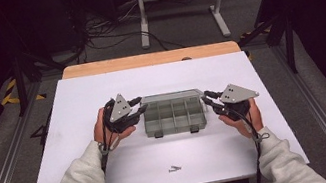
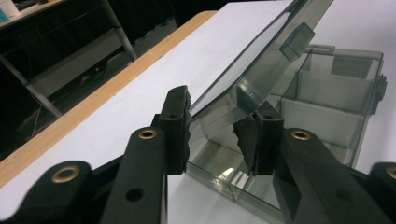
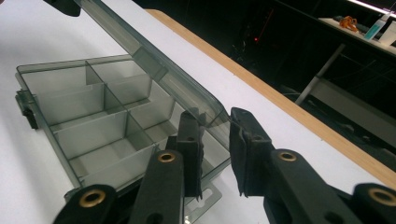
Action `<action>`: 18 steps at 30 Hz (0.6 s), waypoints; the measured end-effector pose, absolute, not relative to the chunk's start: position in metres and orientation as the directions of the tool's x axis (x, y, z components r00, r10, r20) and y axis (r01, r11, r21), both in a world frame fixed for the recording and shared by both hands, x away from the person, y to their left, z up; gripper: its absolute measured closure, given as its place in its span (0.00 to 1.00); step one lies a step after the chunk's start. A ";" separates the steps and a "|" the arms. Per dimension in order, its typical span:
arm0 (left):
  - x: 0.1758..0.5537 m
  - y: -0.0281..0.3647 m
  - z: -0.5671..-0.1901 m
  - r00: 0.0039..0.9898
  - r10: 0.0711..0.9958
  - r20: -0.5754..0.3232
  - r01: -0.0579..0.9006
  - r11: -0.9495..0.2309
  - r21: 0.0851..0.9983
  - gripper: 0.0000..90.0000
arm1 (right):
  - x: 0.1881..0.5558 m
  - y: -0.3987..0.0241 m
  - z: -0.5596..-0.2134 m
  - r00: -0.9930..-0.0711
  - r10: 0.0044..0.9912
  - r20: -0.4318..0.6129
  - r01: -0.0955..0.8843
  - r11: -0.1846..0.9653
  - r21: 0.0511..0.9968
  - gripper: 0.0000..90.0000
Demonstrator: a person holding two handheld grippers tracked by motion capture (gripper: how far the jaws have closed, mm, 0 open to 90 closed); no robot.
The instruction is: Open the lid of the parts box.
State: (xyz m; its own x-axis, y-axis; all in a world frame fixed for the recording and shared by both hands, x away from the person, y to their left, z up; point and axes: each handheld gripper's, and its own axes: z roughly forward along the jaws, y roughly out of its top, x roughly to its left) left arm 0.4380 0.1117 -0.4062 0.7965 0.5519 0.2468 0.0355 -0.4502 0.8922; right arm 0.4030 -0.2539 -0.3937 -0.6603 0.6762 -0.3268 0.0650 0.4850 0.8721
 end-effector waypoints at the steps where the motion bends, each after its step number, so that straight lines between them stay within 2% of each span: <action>1: 0.439 0.112 -0.405 0.796 0.552 0.249 0.035 -0.452 0.891 0.74 | 0.403 -0.254 -0.393 -0.659 0.678 -0.325 0.065 0.481 0.874 0.84; 18: 0.458 0.110 -0.392 0.791 0.571 0.218 0.052 -0.419 0.907 0.79 | 0.424 -0.257 -0.380 -0.664 0.698 -0.268 0.076 0.420 0.905 0.88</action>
